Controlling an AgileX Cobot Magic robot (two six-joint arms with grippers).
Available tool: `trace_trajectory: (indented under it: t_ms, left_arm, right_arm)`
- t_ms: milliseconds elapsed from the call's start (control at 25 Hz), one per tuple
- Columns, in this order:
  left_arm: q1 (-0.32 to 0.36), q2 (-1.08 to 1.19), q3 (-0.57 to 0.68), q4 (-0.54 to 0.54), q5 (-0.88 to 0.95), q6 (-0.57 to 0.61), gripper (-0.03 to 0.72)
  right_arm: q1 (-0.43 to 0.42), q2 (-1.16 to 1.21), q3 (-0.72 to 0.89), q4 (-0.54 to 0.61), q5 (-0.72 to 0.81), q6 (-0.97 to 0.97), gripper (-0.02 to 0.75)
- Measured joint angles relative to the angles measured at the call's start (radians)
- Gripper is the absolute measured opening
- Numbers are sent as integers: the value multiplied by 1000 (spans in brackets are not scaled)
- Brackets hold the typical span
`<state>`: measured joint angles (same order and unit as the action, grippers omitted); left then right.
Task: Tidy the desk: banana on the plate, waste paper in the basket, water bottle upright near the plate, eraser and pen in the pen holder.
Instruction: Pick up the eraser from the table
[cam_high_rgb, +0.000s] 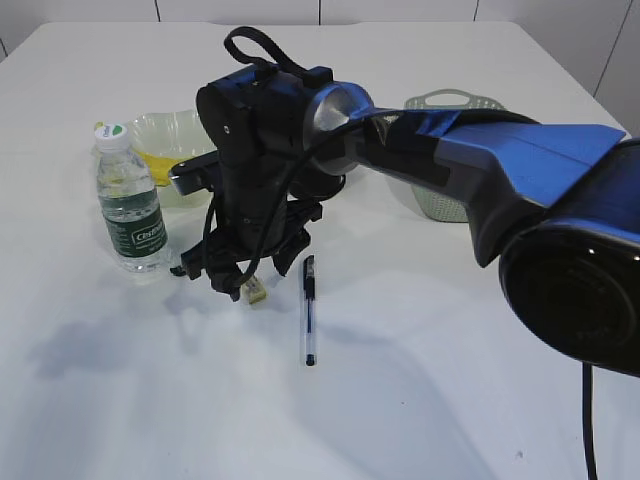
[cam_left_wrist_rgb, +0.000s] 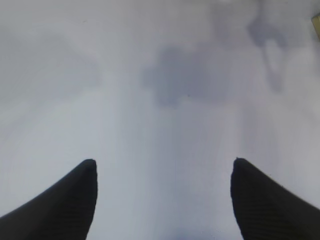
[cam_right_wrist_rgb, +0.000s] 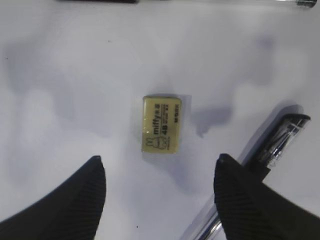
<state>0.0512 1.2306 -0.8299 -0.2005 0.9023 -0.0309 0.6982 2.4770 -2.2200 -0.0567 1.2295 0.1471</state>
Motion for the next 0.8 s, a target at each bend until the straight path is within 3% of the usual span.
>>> trace_trajectory:
  t_ms: [800]
  left_arm:
    - [0,0,0,-4,0,0,591]
  right_arm:
    - [0,10,-1,0,-66,27,494]
